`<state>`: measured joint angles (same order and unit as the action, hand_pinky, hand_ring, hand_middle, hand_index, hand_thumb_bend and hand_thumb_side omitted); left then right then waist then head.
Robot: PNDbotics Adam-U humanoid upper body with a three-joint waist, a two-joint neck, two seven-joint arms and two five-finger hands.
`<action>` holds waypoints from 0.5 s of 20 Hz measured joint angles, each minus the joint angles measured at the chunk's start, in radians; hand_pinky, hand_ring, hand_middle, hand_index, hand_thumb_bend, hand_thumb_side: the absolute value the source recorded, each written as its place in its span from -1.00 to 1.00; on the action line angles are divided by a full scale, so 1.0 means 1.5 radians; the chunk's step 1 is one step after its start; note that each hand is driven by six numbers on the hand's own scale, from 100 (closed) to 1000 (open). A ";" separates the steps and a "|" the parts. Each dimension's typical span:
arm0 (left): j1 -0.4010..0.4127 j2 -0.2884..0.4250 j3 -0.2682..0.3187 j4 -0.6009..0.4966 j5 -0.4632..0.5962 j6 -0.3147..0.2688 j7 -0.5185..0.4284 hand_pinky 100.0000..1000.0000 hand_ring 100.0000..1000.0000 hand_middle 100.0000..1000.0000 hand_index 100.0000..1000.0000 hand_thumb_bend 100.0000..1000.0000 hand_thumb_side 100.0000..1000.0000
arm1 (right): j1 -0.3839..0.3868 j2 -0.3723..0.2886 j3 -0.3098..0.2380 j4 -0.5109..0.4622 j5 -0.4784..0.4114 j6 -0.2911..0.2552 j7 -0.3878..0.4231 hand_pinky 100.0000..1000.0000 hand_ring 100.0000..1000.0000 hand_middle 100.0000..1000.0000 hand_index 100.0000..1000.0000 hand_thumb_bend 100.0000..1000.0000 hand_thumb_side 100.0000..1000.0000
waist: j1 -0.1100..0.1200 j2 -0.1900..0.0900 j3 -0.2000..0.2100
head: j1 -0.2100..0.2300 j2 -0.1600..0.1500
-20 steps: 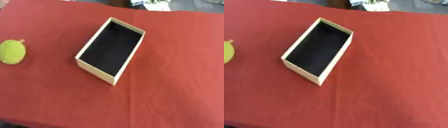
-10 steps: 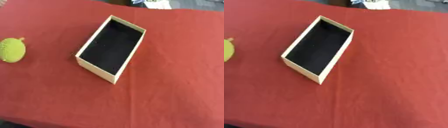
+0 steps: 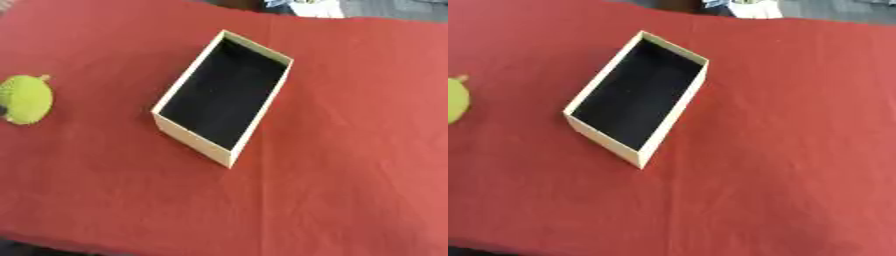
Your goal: Pick up objects on the table and place them in the box.
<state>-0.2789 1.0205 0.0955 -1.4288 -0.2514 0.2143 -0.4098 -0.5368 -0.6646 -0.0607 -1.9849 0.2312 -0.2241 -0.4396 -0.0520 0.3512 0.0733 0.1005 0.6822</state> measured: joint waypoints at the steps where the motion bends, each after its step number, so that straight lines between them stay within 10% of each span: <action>1: -0.003 0.000 -0.001 0.001 -0.001 -0.001 -0.001 0.55 0.78 0.58 0.72 -0.08 -0.25 | 0.000 0.000 0.000 0.000 -0.001 -0.001 0.001 0.60 0.68 0.68 0.68 -1.00 0.72 | 0.000 0.000 0.000 | 0.008 -0.002; 10: -0.018 -0.005 -0.006 0.003 -0.014 -0.002 -0.007 0.60 0.80 0.60 0.73 -0.04 -0.26 | 0.000 0.000 0.000 0.000 -0.004 0.000 0.003 0.60 0.68 0.67 0.68 -1.00 0.72 | 0.001 0.000 0.000 | 0.056 -0.016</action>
<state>-0.3057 1.0125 0.0863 -1.4244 -0.2723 0.2111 -0.4198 -0.5373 -0.6643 -0.0603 -1.9849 0.2254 -0.2246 -0.4357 -0.0512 0.3513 0.0728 0.1850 0.6578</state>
